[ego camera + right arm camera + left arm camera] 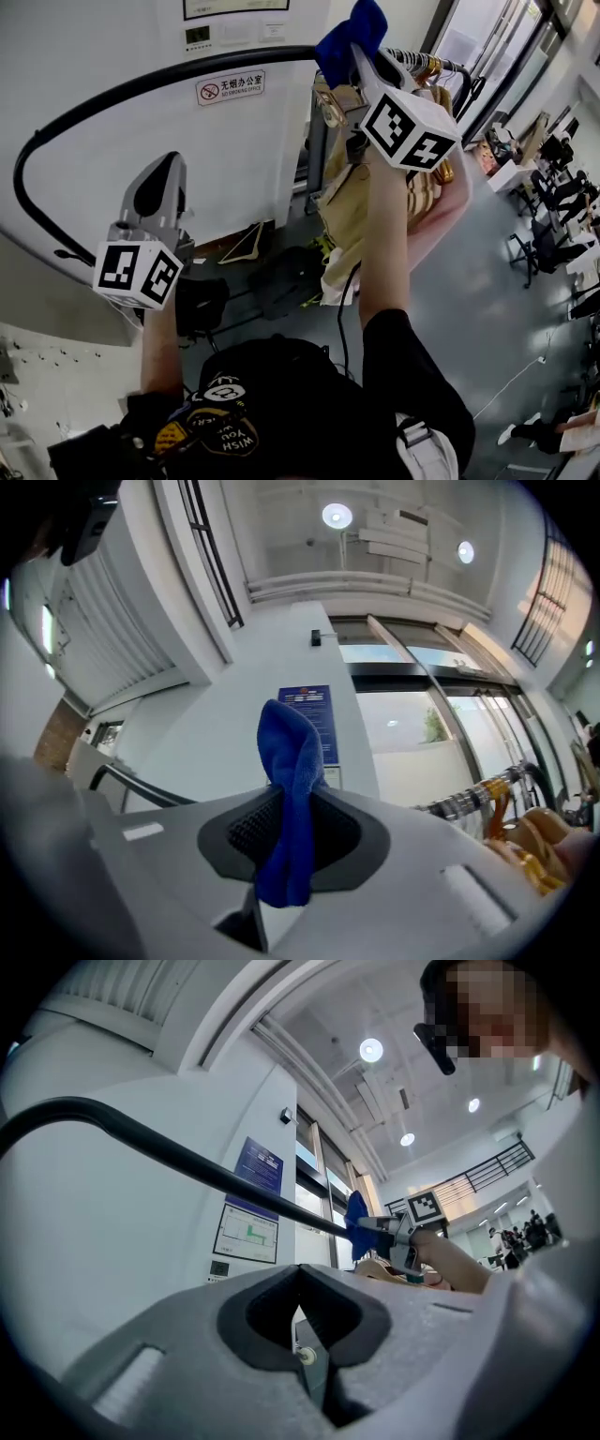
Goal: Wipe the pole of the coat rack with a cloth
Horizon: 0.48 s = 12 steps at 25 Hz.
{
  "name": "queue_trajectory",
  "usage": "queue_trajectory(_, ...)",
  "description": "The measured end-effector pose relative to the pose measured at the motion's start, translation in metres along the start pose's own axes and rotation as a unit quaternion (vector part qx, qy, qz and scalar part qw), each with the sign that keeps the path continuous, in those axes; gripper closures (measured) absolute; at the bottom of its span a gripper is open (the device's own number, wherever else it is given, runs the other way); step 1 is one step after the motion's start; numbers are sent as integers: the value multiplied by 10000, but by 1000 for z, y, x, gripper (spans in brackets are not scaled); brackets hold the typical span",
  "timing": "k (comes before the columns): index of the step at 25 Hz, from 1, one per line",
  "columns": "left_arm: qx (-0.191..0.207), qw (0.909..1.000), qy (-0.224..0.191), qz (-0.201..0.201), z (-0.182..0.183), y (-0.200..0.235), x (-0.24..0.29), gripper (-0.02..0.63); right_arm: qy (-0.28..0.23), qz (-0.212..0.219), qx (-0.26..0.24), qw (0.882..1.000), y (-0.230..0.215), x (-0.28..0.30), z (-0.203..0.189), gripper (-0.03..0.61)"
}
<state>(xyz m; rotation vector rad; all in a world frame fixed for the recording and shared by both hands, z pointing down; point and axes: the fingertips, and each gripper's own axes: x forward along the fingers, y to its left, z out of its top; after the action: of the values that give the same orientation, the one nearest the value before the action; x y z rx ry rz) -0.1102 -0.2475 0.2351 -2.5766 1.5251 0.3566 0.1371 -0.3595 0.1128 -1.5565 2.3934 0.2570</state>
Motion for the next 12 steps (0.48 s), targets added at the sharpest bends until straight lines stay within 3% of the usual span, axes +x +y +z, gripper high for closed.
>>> queue_trajectory(5,16,9997,-38,245,2,15,-16,614,-90,1041,-328,9940,119,18,-9,502)
queue_trajectory(8,30,9982,12,605,-2,42,-36,614,-183,1724,-263,9845,189,32,-17,502)
queue_trajectory(12,113,9947,47,1018,5,65,-65,614,-299,2331,-426,9711,276,39,-20,502)
